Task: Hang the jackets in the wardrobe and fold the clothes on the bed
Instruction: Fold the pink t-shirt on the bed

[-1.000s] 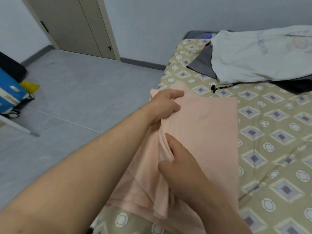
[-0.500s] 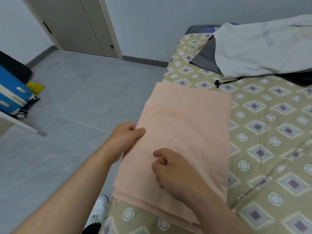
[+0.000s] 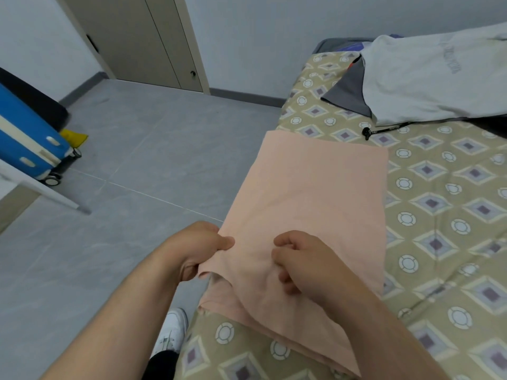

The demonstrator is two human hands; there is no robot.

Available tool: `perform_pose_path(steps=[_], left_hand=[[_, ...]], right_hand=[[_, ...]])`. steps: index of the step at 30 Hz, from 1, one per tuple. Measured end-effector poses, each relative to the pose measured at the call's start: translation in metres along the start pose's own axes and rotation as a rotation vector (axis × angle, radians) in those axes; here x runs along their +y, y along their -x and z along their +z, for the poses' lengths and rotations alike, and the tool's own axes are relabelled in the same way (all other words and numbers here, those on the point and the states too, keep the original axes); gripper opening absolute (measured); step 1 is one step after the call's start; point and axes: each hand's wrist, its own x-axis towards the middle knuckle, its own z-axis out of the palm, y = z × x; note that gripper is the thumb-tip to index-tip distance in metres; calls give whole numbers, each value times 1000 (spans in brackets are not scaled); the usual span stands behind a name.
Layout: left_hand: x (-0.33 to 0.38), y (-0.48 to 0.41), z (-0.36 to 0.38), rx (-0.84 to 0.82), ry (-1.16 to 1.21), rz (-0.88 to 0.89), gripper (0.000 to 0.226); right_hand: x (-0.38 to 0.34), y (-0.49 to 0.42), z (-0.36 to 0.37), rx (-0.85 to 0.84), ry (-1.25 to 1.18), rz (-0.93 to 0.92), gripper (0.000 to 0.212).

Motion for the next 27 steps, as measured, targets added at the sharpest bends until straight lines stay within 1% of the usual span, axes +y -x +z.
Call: perform_pose_path(steps=[3,6,10,11,12,14,15,16,18,20,24,25,27], left_hand=[[-10,-2,6,39,-38,-14,9],[-11,-6,4,92,1,31,15],[-9,-5,8,99,97,39,27],[-7,-3,8,79,139,15,28],[-6,-3,7,17,231,-42,30],[-2,2,0,-175,496,-178,34],[-1,4,-3,-225,578,-208,35],[-3,2,-4,-240,598,-219,35],[-8,2,-2,-233,529,-220,29],[-14,1,1,-196,388,-187,23],[-16,-5,-3,-149,249,-104,13],[-17,-6,-4,-144,238,-86,16],[-19,-7,-5,-161,262,-87,28]], right_hand=[[1,-2,-1,22,78,-24,30],[2,-4,0,29,102,-24,29],[3,-5,0,39,103,-31,27],[3,-5,-1,40,105,-30,27],[4,-4,-1,40,105,-30,27],[3,-3,-3,48,96,-34,30],[4,-3,-3,57,92,-38,33],[4,-2,-4,67,96,-42,34],[5,-3,-5,90,129,-50,29],[7,-4,-5,107,179,-66,27],[7,-3,-10,148,330,-89,32],[8,-3,-11,151,359,-93,32],[10,-3,-11,147,419,-103,28]])
